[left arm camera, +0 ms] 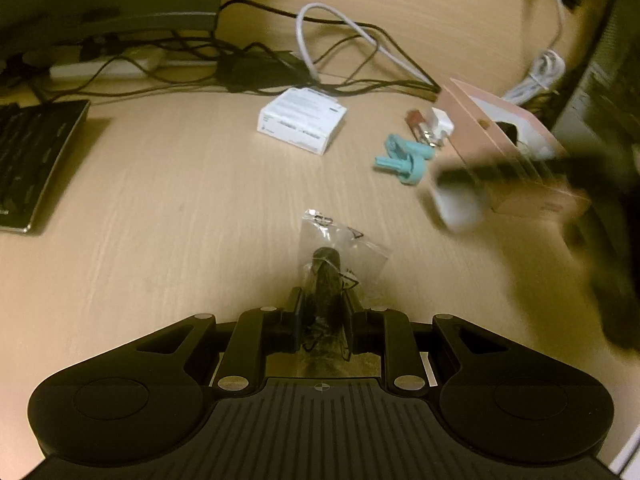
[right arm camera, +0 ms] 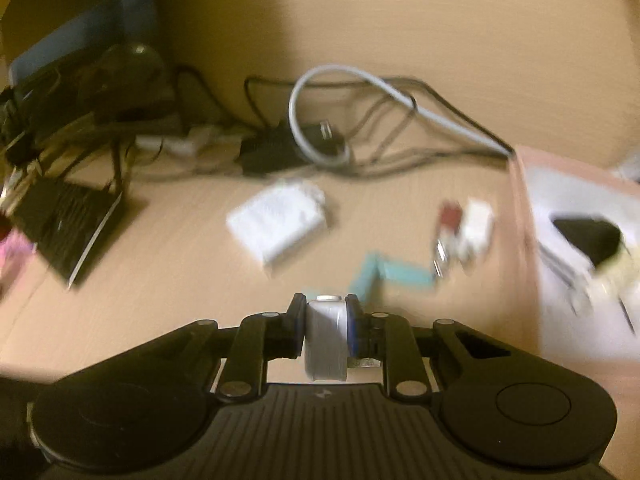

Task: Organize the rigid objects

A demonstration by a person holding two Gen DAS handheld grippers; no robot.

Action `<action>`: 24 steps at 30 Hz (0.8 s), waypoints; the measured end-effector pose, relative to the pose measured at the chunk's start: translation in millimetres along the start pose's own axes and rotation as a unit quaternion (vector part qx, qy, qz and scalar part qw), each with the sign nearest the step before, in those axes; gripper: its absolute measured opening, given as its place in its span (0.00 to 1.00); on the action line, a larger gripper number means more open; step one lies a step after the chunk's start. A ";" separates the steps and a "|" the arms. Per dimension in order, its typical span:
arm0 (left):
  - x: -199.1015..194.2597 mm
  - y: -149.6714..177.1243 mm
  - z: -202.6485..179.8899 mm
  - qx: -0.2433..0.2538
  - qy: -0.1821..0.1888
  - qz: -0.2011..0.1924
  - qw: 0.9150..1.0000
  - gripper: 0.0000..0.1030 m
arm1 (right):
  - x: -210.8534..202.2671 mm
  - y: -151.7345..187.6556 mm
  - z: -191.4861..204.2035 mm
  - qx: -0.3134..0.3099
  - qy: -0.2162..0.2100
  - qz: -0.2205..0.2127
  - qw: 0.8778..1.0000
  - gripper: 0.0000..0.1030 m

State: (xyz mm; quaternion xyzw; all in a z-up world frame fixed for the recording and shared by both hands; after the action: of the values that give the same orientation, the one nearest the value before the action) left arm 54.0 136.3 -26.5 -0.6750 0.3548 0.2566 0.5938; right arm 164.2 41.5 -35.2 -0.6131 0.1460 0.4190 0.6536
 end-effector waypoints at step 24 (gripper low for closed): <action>12.6 -8.1 -20.8 0.031 -0.035 -0.011 0.999 0.26 | -89.0 118.1 -38.7 -0.059 0.077 -0.019 0.995 0.68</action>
State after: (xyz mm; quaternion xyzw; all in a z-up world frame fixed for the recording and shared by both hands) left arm 66.6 114.0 -27.7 -0.6510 0.3341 0.2625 0.6290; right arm 36.9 -39.3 -60.6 -0.6839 0.1586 0.3660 0.6108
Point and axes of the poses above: each gripper's, at about its wrist camera, not at the fingertips, and x roughly the way its jaws point, z to its left, y to its underside, the point moved 9 cm from there along x, roughly the way its jaws point, and after that the axes turned 6 degrees about x, right-handed, at the moved point
